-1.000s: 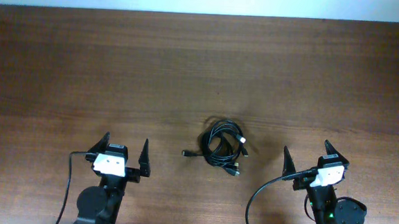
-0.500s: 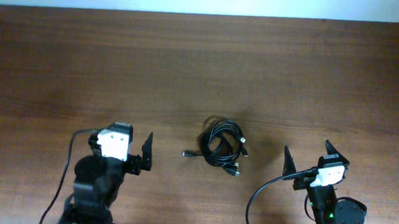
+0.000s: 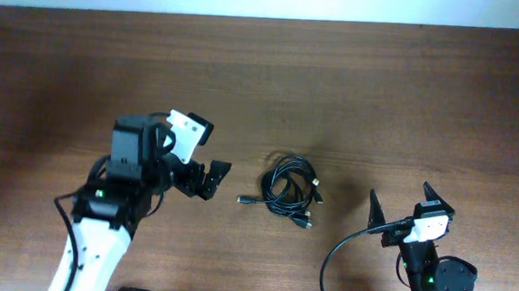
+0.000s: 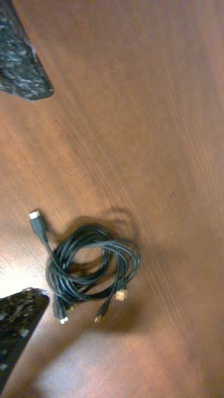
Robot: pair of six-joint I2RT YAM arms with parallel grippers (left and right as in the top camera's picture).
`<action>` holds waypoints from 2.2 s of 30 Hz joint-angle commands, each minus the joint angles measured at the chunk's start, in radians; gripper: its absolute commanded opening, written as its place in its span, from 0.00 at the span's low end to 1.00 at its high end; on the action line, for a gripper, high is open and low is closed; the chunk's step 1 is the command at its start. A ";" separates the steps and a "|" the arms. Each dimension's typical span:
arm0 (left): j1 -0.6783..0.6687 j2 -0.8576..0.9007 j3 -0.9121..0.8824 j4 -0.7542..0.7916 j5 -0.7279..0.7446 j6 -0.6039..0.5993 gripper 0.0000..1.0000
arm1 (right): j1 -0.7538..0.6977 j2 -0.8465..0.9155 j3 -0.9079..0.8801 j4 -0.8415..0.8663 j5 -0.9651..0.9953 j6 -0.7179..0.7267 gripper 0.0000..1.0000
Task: Untangle cables
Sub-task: 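Move both grippers toward the black cable bundle, right gripper reaching down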
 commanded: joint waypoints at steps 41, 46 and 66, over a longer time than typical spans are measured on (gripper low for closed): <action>-0.006 0.119 0.180 -0.216 -0.071 -0.087 0.99 | 0.008 1.066 1.159 -0.974 -0.518 0.405 0.99; -0.006 0.128 0.180 -0.232 -0.197 -0.196 0.99 | 0.098 1.328 1.159 -0.974 -0.463 0.280 0.95; -0.006 0.142 0.180 -0.208 -0.200 -0.195 0.99 | 0.417 1.844 1.159 -0.725 -0.095 0.217 0.96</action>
